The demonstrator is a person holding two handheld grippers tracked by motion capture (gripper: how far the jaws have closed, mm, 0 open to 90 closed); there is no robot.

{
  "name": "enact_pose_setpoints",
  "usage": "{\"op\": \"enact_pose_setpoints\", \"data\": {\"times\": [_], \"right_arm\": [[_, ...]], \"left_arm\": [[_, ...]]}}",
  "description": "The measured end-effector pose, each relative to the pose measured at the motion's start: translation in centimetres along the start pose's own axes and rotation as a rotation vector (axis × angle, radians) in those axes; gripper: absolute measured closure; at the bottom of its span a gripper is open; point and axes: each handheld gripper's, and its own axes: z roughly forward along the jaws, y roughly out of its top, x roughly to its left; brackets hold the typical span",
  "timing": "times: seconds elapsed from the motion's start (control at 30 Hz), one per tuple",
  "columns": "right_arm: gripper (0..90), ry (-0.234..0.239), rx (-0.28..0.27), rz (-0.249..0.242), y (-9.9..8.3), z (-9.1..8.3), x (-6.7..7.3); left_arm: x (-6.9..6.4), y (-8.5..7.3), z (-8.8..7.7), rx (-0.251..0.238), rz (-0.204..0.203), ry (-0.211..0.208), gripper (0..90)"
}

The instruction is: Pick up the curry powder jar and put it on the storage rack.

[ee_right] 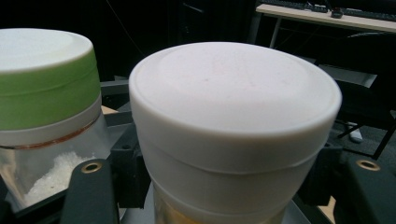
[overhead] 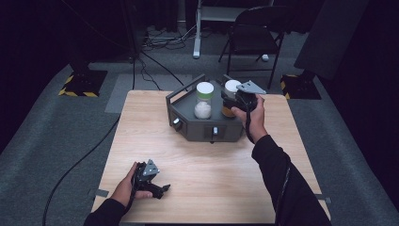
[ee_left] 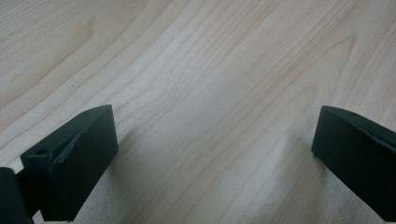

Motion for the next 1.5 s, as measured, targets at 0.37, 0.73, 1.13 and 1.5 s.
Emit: {"op": "enact_pose_setpoints", "data": {"times": [0.37, 0.73, 1.13, 1.5], "right_arm": [[33.8, 0.011, 0.005, 0.03, -0.7, 0.4, -0.4], [32.7, 0.01, -0.01, 0.045, -1.3, 0.4, -0.8], [25.0, -0.018, -0.011, 0.043, -1.4, 0.3, -0.5], [8.0, -0.035, 0.014, 0.031, -0.9, -0.3, -0.6]], "left_arm": [[0.0, 0.0, 0.0, 0.0, 0.0, 0.0, 0.3], [0.0, 0.0, 0.0, 0.0, 0.0, 0.0, 0.3], [0.0, 0.0, 0.0, 0.0, 0.0, 0.0, 0.3], [0.0, 0.0, 0.0, 0.0, 0.0, 0.0, 0.3]]}}
